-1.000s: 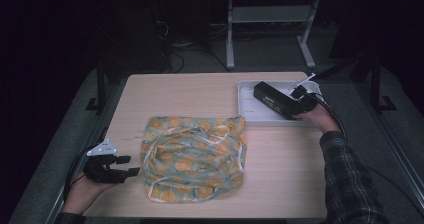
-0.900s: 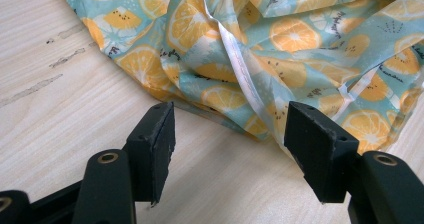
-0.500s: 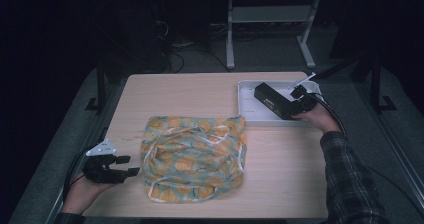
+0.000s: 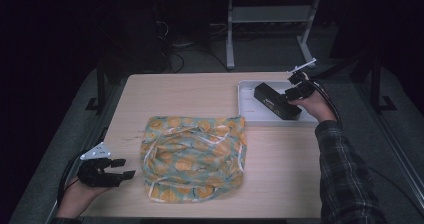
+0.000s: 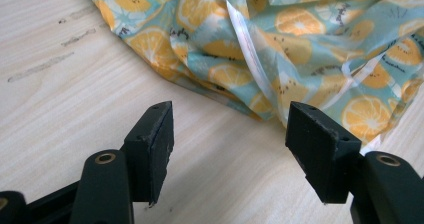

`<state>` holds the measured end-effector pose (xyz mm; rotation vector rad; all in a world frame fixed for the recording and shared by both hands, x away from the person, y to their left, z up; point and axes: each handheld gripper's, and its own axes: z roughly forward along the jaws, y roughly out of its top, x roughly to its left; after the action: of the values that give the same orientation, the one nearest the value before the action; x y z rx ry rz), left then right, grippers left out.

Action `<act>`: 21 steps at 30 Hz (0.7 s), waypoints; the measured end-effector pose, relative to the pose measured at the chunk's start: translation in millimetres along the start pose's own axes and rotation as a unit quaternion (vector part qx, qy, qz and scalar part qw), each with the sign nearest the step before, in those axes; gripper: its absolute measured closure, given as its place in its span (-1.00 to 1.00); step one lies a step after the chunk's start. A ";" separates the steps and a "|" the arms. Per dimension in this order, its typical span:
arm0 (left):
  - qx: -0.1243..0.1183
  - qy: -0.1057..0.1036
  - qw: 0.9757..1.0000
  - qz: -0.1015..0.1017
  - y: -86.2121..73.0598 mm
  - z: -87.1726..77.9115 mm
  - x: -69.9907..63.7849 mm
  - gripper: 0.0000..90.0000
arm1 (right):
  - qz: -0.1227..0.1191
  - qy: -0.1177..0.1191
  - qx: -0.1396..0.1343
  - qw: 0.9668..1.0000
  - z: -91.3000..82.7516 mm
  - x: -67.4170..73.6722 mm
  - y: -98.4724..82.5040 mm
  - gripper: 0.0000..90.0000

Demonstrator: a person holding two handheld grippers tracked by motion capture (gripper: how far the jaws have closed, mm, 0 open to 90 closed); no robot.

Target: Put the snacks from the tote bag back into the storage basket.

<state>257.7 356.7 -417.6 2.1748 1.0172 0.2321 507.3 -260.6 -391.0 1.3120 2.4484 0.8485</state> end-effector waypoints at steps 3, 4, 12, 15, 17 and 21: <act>0.002 -0.001 1.000 0.002 -1.5 0.8 -1.1 -0.21 | 0.011 -0.007 -0.021 1.000 -1.5 -2.0 9.0 0.33; 0.003 -0.001 1.000 0.003 -1.5 0.7 -0.9 -0.21 | 0.015 -0.008 -0.028 0.999 -2.1 -2.7 11.1 0.39; -0.002 -0.003 1.000 -0.003 -2.5 2.2 -0.6 -0.22 | 0.051 -0.045 -0.022 0.997 9.0 -13.2 22.3 0.98; -0.004 -0.004 1.000 -0.003 -2.5 1.2 0.0 -0.22 | 0.063 -0.055 -0.001 0.997 18.6 -18.3 18.4 0.99; -0.004 -0.005 1.000 -0.004 -2.7 0.9 0.6 -0.22 | 0.068 -0.053 0.008 0.996 23.3 -19.9 16.5 0.99; 0.001 -0.005 1.000 -0.002 -3.1 1.1 2.1 -0.22 | 0.057 -0.052 0.023 0.997 29.4 -17.8 16.3 0.99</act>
<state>257.7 359.1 -420.8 2.1740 1.0163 0.2181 542.0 -257.0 -406.1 1.4868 2.3456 0.7334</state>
